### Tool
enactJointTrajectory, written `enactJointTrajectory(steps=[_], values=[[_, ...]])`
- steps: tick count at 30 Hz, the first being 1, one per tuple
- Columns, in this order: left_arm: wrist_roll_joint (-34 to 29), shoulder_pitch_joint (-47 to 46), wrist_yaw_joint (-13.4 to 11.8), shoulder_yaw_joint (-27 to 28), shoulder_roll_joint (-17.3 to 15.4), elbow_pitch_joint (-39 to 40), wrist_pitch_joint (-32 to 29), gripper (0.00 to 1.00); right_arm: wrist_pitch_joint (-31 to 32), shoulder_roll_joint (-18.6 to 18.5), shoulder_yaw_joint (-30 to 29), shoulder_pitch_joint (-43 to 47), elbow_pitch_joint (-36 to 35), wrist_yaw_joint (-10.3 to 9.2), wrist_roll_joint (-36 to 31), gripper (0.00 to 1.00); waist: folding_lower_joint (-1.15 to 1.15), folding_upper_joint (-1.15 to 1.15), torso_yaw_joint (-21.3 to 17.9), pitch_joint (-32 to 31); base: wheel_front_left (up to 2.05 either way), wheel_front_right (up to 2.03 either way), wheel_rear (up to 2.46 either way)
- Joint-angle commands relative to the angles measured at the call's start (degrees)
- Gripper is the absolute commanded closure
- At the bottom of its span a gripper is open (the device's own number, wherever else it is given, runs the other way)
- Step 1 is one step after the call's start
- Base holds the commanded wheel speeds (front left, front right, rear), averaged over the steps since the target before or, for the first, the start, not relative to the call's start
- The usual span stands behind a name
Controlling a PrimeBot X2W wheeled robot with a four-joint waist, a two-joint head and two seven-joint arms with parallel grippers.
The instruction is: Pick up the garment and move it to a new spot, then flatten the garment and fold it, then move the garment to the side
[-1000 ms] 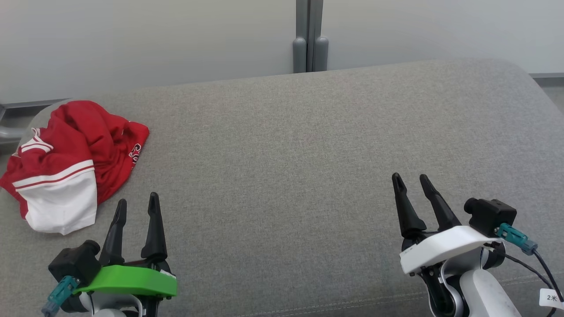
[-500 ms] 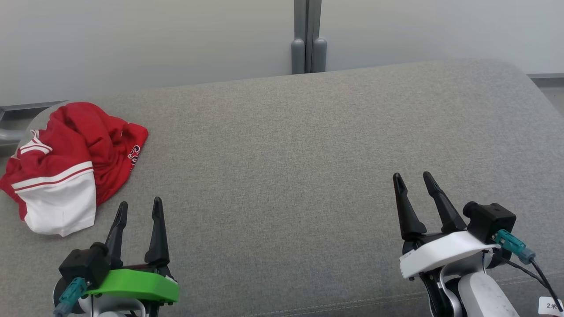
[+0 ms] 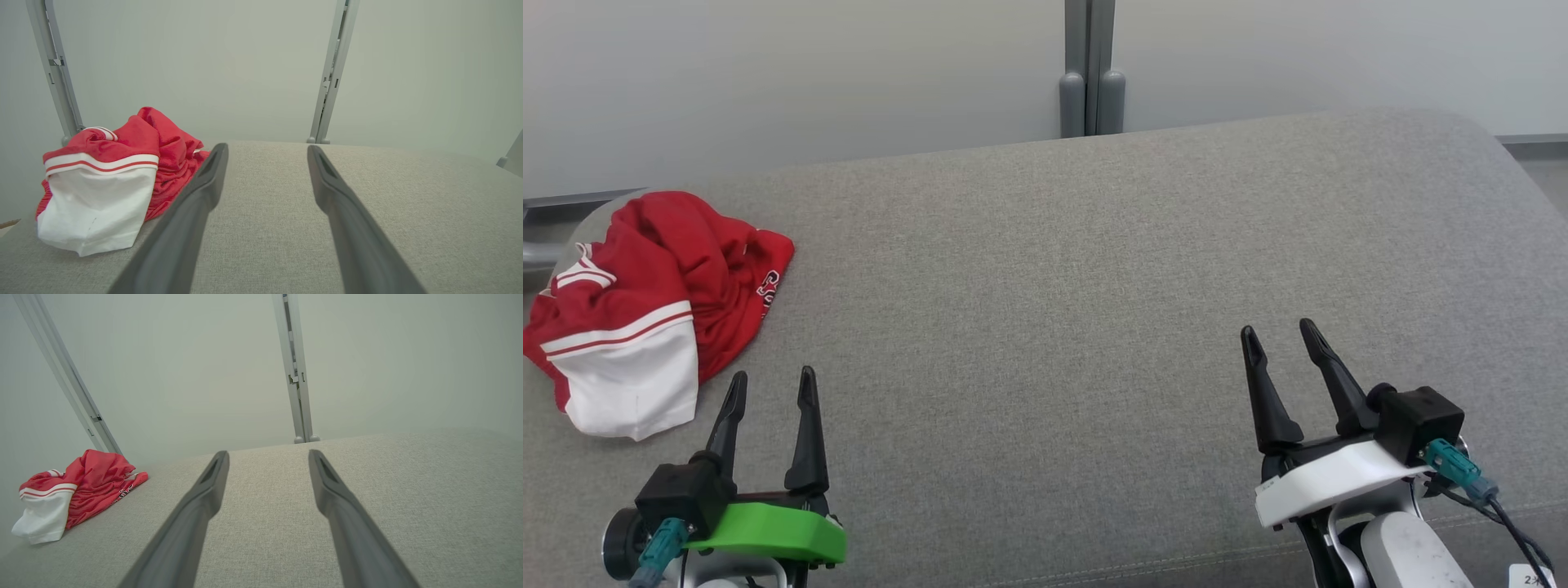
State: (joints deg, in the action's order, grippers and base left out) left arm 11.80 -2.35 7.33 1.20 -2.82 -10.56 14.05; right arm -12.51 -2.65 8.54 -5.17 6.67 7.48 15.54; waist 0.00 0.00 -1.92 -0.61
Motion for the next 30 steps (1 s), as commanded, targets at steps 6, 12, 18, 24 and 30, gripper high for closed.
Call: enactJointTrajectory(steps=[6,12,18,24,30], values=[[-3.22,0.78,0.18,0.45,-0.13,0.83,0.70,0.00,-1.43,-0.31,0.97,0.42,-0.80,0.02,-2.91,0.00,0.00,0.00,-0.26,0.01,0.00,0.00,0.00],[-5.72,0.97,0.19,0.55,-0.14,0.91,0.95,0.00,-2.36,-0.33,1.67,0.58,-0.97,0.02,-5.19,0.00,0.00,0.00,-0.48,0.02,0.00,0.00,0.00],[-7.39,1.07,0.21,0.59,-0.14,0.78,1.16,0.00,-2.85,-0.35,2.26,0.79,-0.91,0.02,-6.37,0.00,0.00,0.00,-0.72,0.05,0.00,0.00,0.00],[-6.91,0.98,0.21,0.15,-0.14,0.65,1.12,0.00,-2.85,-0.34,2.22,0.82,-0.51,0.02,-6.15,0.00,0.00,0.00,-0.82,-0.03,0.00,0.00,0.00],[-6.59,0.77,0.22,-0.24,-0.14,0.39,1.13,0.00,-2.85,-0.34,2.09,1.00,-0.25,0.02,-6.10,0.00,0.00,0.00,-0.75,0.00,0.00,0.00,0.00]])
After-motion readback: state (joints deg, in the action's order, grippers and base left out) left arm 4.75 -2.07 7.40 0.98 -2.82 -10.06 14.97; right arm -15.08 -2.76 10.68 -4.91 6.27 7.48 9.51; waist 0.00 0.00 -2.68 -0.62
